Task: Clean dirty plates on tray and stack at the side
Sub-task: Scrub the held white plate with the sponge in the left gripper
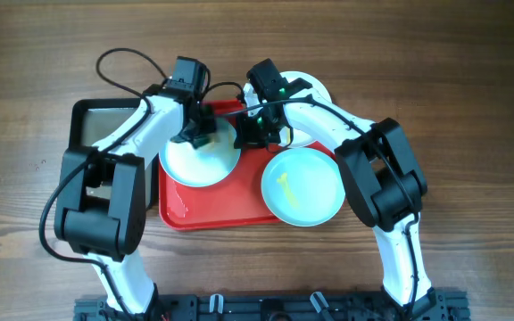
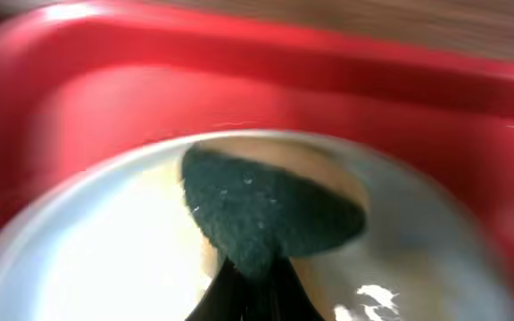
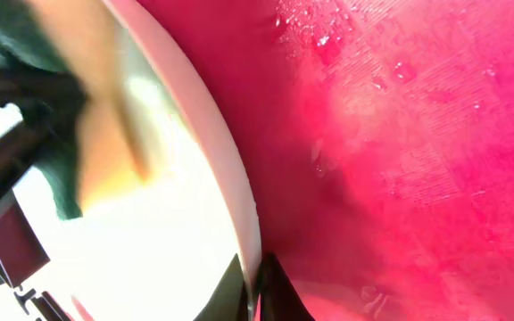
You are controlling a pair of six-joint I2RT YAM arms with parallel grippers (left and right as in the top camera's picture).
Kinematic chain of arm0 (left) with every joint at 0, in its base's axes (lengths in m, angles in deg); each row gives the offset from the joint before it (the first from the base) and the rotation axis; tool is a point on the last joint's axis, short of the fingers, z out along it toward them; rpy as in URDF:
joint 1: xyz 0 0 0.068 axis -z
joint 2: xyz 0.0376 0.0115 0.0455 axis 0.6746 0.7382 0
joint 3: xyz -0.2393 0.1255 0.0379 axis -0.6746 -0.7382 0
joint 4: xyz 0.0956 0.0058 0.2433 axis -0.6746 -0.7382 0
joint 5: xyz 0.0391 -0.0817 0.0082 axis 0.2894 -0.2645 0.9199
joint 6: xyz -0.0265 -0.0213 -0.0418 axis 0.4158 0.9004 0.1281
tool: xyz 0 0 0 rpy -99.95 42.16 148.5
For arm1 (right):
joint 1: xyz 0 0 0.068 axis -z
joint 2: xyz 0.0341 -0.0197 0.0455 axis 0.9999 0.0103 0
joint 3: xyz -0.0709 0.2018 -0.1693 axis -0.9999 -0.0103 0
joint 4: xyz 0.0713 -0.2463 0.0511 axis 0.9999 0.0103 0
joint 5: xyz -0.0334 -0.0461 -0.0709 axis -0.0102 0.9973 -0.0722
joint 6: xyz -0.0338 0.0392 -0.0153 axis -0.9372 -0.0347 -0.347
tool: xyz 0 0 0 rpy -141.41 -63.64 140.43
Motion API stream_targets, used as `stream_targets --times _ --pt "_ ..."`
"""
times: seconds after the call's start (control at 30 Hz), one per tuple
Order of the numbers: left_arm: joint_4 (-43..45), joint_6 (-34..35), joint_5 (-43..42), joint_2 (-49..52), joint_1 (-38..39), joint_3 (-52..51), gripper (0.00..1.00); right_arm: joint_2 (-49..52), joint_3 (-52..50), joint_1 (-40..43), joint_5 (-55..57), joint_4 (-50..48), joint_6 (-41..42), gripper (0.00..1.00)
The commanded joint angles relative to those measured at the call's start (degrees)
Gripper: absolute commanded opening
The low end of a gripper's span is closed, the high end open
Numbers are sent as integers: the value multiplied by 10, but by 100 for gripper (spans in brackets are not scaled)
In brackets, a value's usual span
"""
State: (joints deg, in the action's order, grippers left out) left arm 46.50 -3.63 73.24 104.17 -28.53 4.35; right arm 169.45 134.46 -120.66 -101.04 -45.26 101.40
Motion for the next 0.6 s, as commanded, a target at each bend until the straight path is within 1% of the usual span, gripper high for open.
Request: stream_targets --times 0.0,0.03,0.1,0.13,0.17,0.2,0.23,0.27,0.3,0.37,0.43,0.47,0.5,0.57 --pt "-71 87 202 10 -10 -9 4 9 -1 -3 -12 2 -1 4" --pt "-88 87 191 10 -10 -9 4 9 -1 -3 -12 2 0 4" --pt "-132 78 94 10 -10 -9 4 9 -1 -3 -6 3 1 4" --pt "-143 36 18 10 -10 -9 4 9 -1 -3 -6 3 1 4" --pt "-149 -28 -85 10 -10 -9 4 9 -1 -3 -6 3 0 4" --pt "-153 -71 -165 10 -10 -9 4 9 -1 -3 -6 3 0 4" --pt "-155 -130 -269 10 -10 -9 4 9 -1 -3 -6 5 1 4" --pt "-153 -160 -323 10 -10 -9 4 9 -1 -3 -6 6 0 4" --pt "-138 -168 -336 10 -10 -9 4 9 -1 -3 -6 7 0 4" --pt "-105 -167 -335 10 -10 -9 4 9 -1 -3 -6 7 1 4" --pt "-63 -167 -315 10 -10 -9 4 9 -1 -3 -6 7 1 4" --pt "-44 -155 -288 10 -10 -9 4 9 -1 -3 -6 8 1 4" --pt "-27 -125 -237 10 -10 -9 4 9 -1 -3 -6 8 0 4" --pt "-5 -61 -98 10 -10 -9 4 9 -1 -3 -6 10 0 4"
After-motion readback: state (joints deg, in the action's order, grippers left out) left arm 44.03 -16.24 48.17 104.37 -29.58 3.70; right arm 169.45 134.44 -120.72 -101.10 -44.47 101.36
